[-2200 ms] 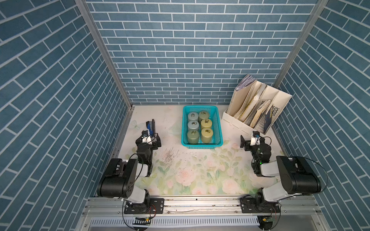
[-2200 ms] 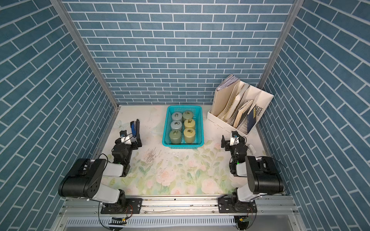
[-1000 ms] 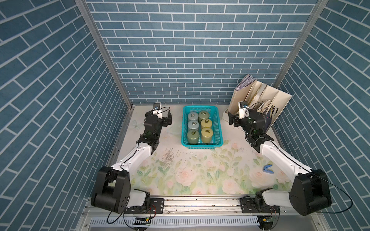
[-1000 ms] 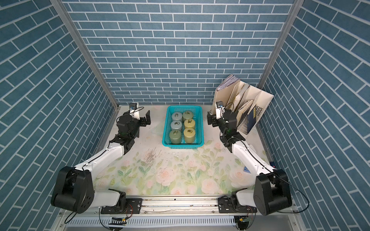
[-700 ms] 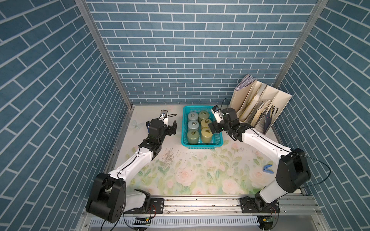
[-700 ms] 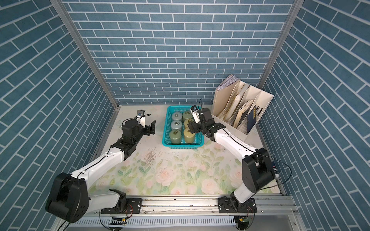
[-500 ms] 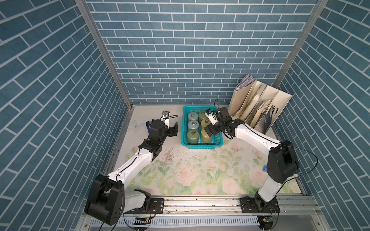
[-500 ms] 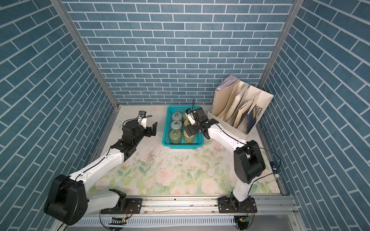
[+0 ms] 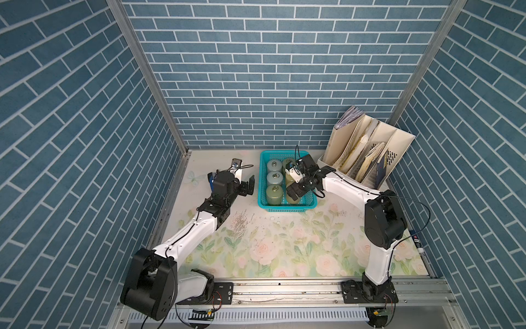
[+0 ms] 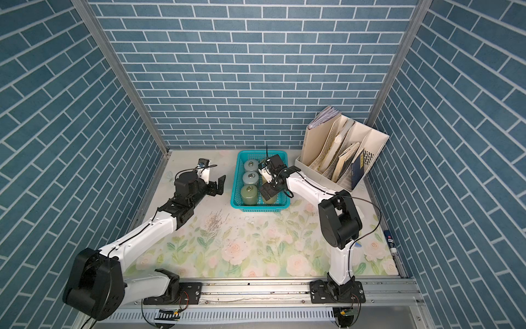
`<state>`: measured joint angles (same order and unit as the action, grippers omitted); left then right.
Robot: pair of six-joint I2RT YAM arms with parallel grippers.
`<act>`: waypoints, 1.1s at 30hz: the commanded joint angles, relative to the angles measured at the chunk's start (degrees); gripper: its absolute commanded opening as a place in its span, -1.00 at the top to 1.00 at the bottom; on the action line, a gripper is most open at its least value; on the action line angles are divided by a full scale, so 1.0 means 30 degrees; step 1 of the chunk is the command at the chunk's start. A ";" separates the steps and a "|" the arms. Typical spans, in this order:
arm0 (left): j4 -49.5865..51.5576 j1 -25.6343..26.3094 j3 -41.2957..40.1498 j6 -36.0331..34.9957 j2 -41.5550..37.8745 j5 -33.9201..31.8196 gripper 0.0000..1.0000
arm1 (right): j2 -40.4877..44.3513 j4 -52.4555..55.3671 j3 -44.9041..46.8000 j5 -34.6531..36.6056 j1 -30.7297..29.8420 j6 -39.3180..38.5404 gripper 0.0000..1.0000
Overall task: Take the tea canister out of the basket
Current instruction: Pick up the tea canister from the basket.
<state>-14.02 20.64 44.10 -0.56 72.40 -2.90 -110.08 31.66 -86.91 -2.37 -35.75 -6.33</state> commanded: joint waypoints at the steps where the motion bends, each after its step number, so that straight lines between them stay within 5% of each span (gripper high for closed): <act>1: -0.0215 0.0131 -0.0226 0.0186 0.0248 0.0320 -1.00 | -0.0836 0.0667 -0.0638 -0.0410 -0.0122 -0.0206 -1.00; 6: -0.0128 0.0178 -0.0113 0.0174 0.0415 0.0296 -1.00 | -0.1643 0.0655 -0.1012 -0.0550 -0.0125 -0.0103 -0.96; 10: -0.0047 0.0178 -0.0025 0.0141 0.0417 0.0262 -1.00 | -0.2031 0.0693 -0.1387 -0.1552 -0.0125 0.0058 -0.74; 22: 0.0397 0.0267 0.0490 0.0244 0.0096 0.0567 -1.00 | -0.0657 0.0650 -0.1546 -0.2011 -0.0125 0.0292 0.85; 25: 0.0255 0.0375 0.0637 0.0388 0.0107 0.0874 -1.00 | 0.0510 0.0169 -0.1197 -0.1648 -0.0129 0.0514 1.00; 33: -0.0116 0.0677 0.0712 0.0784 -0.0309 0.1645 -1.00 | 0.4486 -0.1747 0.0778 0.0310 -0.0126 0.1427 1.00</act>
<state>-13.80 22.04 44.77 0.89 72.86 0.47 -103.20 31.83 -84.99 -4.14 -35.94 -4.67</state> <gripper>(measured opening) 0.999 0.844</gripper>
